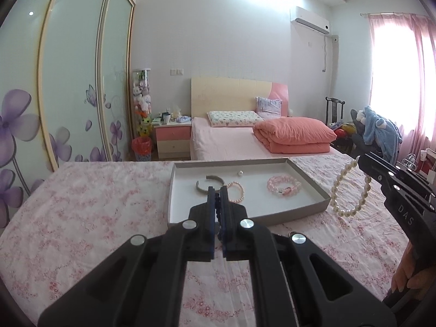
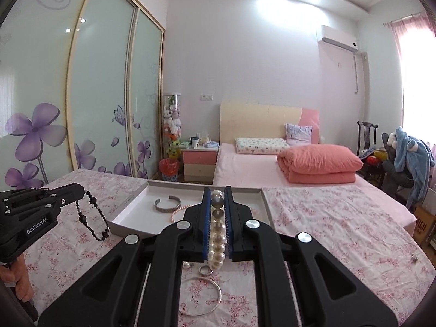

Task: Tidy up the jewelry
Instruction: 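Carry the black bead bracelet left and pearl necklace right into the tray, open both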

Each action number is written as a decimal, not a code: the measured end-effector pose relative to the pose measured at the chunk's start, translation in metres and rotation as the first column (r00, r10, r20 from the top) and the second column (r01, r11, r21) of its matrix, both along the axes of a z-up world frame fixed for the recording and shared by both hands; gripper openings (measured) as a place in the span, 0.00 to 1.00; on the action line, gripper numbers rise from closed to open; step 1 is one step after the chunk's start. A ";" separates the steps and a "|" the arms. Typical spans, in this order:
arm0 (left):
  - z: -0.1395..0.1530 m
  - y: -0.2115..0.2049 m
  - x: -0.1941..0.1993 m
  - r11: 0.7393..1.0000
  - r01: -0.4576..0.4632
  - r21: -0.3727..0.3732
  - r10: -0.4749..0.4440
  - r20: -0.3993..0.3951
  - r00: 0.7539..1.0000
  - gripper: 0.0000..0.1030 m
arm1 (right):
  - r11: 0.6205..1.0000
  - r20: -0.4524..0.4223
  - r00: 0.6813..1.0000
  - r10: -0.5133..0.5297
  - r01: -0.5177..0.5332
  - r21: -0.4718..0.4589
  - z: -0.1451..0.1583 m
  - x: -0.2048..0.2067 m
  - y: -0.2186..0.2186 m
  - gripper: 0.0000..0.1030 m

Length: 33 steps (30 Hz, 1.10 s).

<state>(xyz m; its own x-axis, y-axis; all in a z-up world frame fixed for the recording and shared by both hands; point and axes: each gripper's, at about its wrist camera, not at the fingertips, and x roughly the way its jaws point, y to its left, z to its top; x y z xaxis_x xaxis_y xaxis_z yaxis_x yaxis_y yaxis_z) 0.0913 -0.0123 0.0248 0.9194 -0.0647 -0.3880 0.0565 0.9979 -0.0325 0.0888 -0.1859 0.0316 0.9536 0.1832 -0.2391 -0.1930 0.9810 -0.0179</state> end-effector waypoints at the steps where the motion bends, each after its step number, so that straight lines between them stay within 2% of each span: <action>1: 0.001 -0.001 0.000 1.000 0.001 0.001 -0.001 0.002 1.000 0.04 | 1.000 0.005 1.000 0.000 0.000 -0.001 0.001 -0.001 0.000 0.10; 16: 0.005 -0.005 0.012 1.000 -0.008 0.021 0.007 0.018 1.000 0.04 | 1.000 0.069 0.998 -0.003 0.004 -0.013 0.011 0.007 0.011 0.10; 26: 0.009 -0.005 0.044 1.000 -0.013 0.022 0.013 0.012 1.000 0.04 | 1.000 0.092 0.996 0.001 0.001 -0.015 0.020 0.027 0.015 0.10; 30: 0.010 -0.004 0.066 1.000 -0.004 0.010 0.004 0.002 1.000 0.04 | 1.000 0.066 0.998 0.010 -0.011 0.012 0.020 0.047 0.013 0.10; 33: 0.006 -0.001 0.090 1.000 0.008 -0.004 -0.008 -0.016 1.000 0.04 | 0.998 0.006 0.999 0.037 -0.037 0.050 0.015 0.074 0.009 0.10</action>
